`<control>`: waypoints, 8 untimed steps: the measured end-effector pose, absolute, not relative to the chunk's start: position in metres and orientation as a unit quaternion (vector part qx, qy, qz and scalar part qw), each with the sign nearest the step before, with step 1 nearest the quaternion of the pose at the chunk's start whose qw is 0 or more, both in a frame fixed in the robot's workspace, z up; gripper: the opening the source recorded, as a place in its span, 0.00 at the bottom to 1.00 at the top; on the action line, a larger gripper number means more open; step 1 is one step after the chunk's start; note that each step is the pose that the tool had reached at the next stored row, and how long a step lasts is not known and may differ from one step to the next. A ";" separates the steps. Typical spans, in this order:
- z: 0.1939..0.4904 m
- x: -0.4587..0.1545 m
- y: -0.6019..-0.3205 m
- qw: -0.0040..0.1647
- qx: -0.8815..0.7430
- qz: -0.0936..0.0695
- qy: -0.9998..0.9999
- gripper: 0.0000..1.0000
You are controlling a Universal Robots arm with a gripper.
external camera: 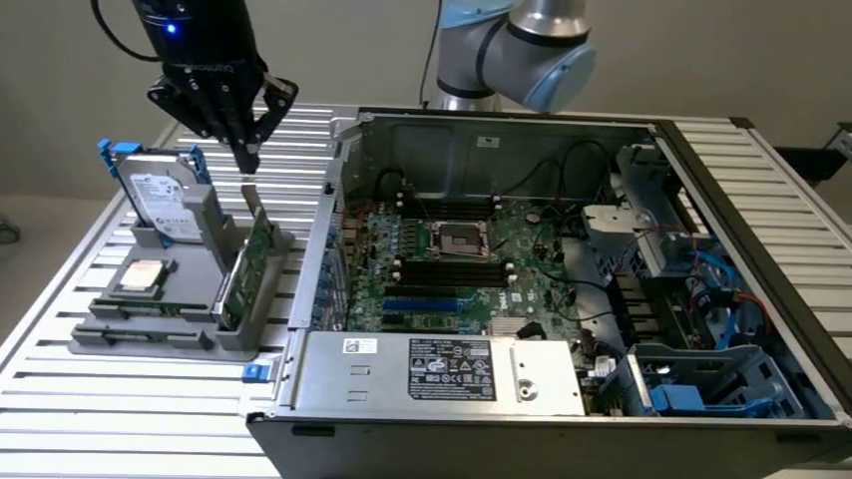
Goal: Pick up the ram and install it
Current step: 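Reach for the ram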
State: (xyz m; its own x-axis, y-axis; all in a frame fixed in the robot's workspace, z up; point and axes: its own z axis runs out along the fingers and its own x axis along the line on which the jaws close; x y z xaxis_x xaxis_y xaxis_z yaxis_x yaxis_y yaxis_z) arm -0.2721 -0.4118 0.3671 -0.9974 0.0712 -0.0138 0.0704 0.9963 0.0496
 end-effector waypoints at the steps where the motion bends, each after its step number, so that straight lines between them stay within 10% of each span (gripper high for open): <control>1: 0.365 -0.276 -0.413 0.008 0.035 0.025 0.999 0.11; 8: 0.357 -0.297 -0.424 0.007 0.035 0.025 0.999 0.11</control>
